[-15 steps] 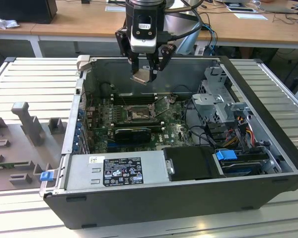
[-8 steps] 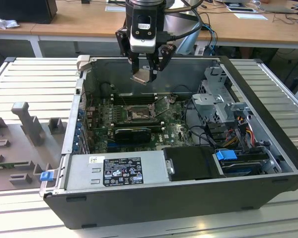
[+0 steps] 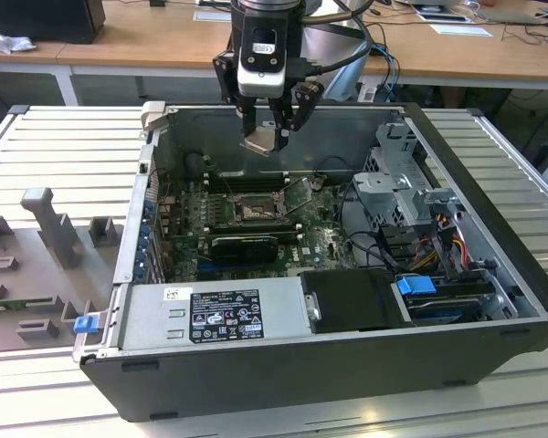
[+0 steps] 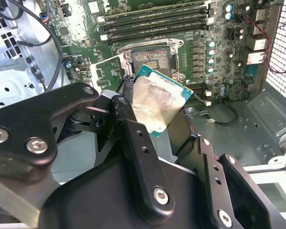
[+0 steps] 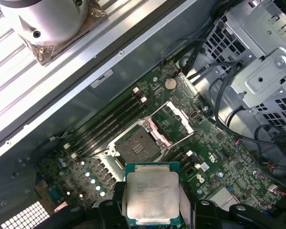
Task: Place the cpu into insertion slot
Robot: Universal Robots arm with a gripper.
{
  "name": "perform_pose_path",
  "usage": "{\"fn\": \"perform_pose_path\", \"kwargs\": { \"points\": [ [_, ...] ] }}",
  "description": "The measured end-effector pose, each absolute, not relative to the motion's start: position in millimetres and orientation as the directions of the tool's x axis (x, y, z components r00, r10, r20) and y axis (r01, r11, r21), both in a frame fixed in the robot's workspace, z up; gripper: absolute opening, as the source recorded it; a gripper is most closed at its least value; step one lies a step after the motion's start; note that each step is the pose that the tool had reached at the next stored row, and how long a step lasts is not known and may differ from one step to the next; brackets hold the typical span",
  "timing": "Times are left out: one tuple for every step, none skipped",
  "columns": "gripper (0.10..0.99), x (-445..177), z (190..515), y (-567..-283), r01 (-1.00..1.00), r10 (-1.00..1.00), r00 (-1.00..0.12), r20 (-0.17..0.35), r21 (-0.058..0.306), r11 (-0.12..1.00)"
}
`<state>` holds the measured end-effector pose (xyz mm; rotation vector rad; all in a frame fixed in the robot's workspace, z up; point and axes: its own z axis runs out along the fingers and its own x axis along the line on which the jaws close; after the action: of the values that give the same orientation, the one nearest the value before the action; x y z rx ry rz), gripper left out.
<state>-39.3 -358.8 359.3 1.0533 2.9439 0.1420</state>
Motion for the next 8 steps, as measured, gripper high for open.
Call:
{"fn": "perform_pose_path", "kwargs": {
  "points": [
    [0.529,-39.3,359.3,-358.8,0.634,0.635,-0.772,0.02,0.089,0.768],
    [0.529,-39.3,359.3,-358.8,0.636,0.637,-0.77,0.02,0.089,0.766],
    [0.529,-39.3,359.3,-358.8,0.638,0.639,-0.769,0.02,0.089,0.765],
    [0.529,-39.3,359.3,-358.8,0.64,0.641,-0.767,0.02,0.089,0.763],
    [0.529,-39.3,359.3,-358.8,0.644,0.646,-0.763,0.02,0.089,0.759],
    [0.529,-39.3,359.2,-358.8,0.652,0.653,-0.757,0.02,0.089,0.753],
    [0.529,-39.3,359.1,-358.8,0.659,0.66,-0.751,0.02,0.089,0.747],
    [0.529,-39.3,358.9,-358.8,0.663,0.664,-0.748,0.02,0.089,0.744]
  ]
}}
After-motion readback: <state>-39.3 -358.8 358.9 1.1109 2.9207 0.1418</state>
